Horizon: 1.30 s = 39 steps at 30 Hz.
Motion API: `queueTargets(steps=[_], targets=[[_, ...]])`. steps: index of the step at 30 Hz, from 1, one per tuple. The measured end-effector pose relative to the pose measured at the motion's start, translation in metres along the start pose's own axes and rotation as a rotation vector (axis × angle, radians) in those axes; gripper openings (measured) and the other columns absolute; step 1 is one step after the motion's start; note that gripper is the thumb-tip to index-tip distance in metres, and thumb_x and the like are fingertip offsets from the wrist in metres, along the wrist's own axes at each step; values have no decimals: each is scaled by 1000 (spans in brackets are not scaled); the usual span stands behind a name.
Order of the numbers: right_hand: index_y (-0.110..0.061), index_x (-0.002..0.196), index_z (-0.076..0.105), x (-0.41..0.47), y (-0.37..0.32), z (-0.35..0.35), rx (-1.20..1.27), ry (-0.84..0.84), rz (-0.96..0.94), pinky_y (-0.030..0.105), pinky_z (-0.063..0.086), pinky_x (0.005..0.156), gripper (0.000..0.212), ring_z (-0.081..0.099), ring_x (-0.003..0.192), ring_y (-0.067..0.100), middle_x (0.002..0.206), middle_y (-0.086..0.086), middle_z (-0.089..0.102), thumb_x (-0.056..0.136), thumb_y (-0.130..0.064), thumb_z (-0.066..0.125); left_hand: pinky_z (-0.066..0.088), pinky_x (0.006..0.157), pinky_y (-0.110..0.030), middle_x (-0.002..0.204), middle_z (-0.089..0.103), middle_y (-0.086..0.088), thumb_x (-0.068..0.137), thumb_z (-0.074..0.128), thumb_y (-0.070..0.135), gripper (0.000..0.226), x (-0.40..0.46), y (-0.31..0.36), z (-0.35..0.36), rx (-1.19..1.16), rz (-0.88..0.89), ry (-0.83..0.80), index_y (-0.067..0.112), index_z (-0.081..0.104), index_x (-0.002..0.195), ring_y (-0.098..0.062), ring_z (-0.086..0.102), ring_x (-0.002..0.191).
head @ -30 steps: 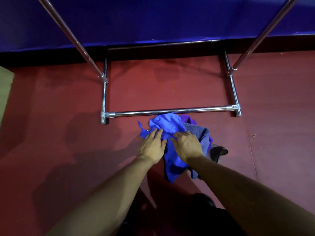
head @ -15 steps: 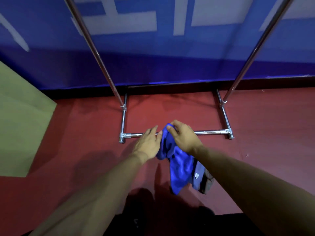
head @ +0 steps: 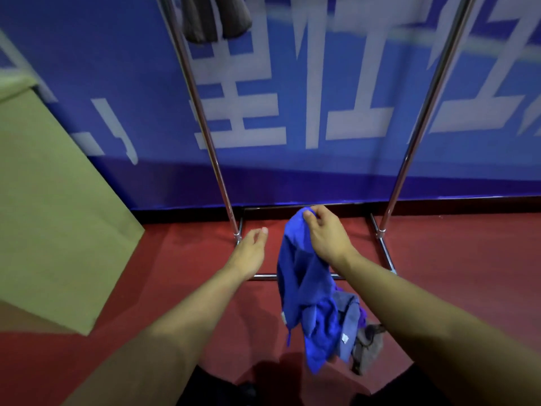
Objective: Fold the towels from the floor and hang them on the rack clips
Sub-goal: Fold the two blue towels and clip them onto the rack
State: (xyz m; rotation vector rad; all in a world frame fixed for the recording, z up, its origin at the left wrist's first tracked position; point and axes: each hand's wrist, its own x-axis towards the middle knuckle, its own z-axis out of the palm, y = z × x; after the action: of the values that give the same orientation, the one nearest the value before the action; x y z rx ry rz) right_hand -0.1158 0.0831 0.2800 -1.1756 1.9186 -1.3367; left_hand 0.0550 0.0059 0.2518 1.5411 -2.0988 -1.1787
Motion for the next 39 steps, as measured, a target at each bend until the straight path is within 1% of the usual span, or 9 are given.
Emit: queueTargets(steps=[6,11,14,17,21,24,29,34,39], targets=[[-14,107,65,-6,-21,-3,421,2,138,34,52,86,20,63,87,15,98,4,70,105,-14,45,45,105,-48,152,46,-9,97,33,71,77,-12,-12,3,-481,-455,-151,17,41,152,-30,50,135],[-24,135,54,1,-35,6,619,19,177,44,53,101,32,66,110,24,126,8,66,105,-14,47,43,108,-50,137,59,-16,83,30,88,100,-10,-16,10,-699,-591,-279,7,54,137,-32,55,126],[-42,144,46,3,-46,9,724,-24,145,46,50,105,47,65,118,19,136,-1,61,105,-17,48,55,83,-39,107,76,-13,77,35,91,100,-12,-5,18,-779,-613,-322,6,67,120,-28,70,101],[-35,128,67,1,-61,10,768,-80,88,43,52,102,36,67,113,16,131,-3,67,106,-16,45,57,51,-29,73,77,-10,58,77,71,77,-21,8,28,-988,-520,-272,8,70,101,-20,74,64],[-28,121,71,-3,-71,9,816,-113,94,34,56,90,31,70,103,16,127,2,70,104,-13,49,56,86,-42,88,78,-6,100,47,55,56,-17,12,38,-1186,-460,-203,12,61,134,-25,75,82],[-27,133,62,-6,-71,2,870,-195,91,36,59,85,43,72,99,22,122,8,72,96,-4,62,49,104,-54,106,77,-16,89,49,73,68,-13,12,35,-1211,-467,-204,16,71,120,-33,74,97],[-33,140,56,-7,-71,-6,901,-208,110,52,54,98,73,68,113,34,138,13,61,79,-2,79,52,102,-51,124,71,-12,64,70,72,79,-5,12,31,-1246,-373,-49,24,68,126,-31,67,116],[-28,145,49,-10,-75,-23,1085,-268,188,39,61,72,69,73,94,32,128,17,67,86,2,66,50,84,-30,97,75,-3,90,61,52,39,-10,21,26,-1291,-232,25,16,71,100,-12,66,90],[-27,143,49,-6,-68,-34,1084,-223,216,39,61,69,65,72,96,32,130,18,65,88,3,65,54,86,-40,114,74,-8,58,76,79,79,7,3,23,-1241,-180,159,21,73,111,-29,68,108]])
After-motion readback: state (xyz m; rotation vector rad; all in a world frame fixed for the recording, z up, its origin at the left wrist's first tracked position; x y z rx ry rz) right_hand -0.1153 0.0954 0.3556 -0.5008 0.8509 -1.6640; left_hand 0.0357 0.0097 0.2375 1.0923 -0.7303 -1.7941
